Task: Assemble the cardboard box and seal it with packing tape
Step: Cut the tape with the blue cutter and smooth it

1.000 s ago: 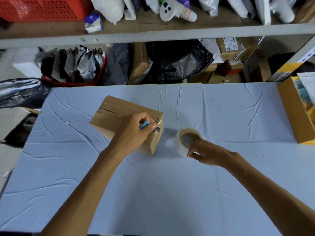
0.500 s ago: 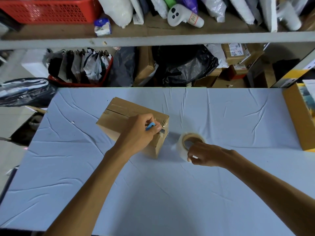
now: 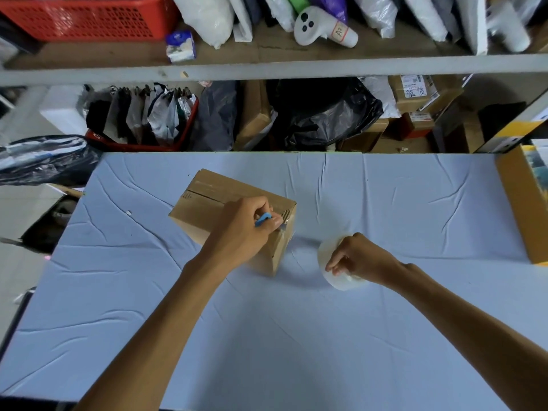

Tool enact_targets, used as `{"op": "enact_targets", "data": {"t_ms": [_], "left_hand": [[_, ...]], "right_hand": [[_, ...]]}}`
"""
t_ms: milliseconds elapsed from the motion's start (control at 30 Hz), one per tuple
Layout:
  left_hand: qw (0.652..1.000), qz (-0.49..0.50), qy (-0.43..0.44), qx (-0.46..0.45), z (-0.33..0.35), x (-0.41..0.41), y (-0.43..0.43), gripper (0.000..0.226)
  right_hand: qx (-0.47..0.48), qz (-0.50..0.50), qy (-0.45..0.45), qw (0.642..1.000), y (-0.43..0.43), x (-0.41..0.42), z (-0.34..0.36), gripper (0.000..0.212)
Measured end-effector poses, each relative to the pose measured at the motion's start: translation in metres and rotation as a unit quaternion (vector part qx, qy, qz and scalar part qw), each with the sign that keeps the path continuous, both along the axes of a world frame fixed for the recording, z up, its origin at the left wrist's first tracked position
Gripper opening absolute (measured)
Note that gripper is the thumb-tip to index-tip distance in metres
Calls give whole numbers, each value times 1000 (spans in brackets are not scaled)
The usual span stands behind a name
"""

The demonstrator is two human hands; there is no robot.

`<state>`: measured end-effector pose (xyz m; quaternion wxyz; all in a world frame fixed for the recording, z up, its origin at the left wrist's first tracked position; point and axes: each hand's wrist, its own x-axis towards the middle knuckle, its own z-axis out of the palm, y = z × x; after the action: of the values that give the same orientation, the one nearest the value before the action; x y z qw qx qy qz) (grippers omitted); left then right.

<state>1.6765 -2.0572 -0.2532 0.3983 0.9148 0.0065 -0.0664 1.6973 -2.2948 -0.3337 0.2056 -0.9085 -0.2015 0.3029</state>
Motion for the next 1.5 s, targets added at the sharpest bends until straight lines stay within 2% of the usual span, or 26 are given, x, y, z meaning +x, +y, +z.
{"op": "enact_targets", "data": {"t_ms": [133, 400, 500, 600, 633, 700, 767, 800, 867, 933, 967, 1033, 1133, 1267, 1500], "left_hand": [[1000, 0, -2, 6, 2, 0, -1, 31], [1000, 2, 7, 5, 1, 0, 2, 32], [1000, 0, 10, 10, 3, 1, 2, 35], [1000, -4, 16, 12, 4, 0, 2, 34], [1000, -6, 17, 12, 4, 0, 1, 34], [1000, -10, 20, 12, 4, 0, 1, 33], [1000, -12, 21, 8, 4, 0, 2, 33], [1000, -11, 21, 8, 4, 1, 2, 34], [1000, -9, 21, 7, 4, 0, 2, 34], [1000, -9, 25, 3, 5, 0, 3, 32], [1000, -10, 27, 0, 5, 0, 3, 32], [999, -10, 30, -4, 4, 0, 4, 31], [999, -5, 33, -2, 2, 1, 4, 31], [1000, 1, 31, -1, 3, 1, 4, 33], [999, 3, 36, 5, 5, 3, 2, 36]], "right_hand": [[0, -33, 46, 998, 6, 9, 2, 16], [-75, 75, -31, 994, 4, 7, -4, 26], [-128, 116, -108, 979, -2, -1, -17, 27], [-183, 95, -214, 955, -8, -11, -19, 12], [-184, 108, -245, 946, -12, -12, -20, 23], [-181, 120, -266, 939, -24, -13, -28, 36], [-160, 143, -299, 930, -28, -20, -31, 20], [-133, 147, -325, 925, -28, -23, -32, 19], [-71, 95, -367, 922, -28, -25, -37, 32], [-24, 35, -390, 920, -28, -26, -38, 18], [-4, 9, -383, 924, -27, -29, -35, 16], [48, -37, -345, 937, -26, -32, -31, 36], [77, -107, -312, 941, -24, -33, -26, 35], [53, -56, -312, 947, -16, -37, -28, 57], [63, -79, -286, 953, -19, -26, -23, 58]]}}
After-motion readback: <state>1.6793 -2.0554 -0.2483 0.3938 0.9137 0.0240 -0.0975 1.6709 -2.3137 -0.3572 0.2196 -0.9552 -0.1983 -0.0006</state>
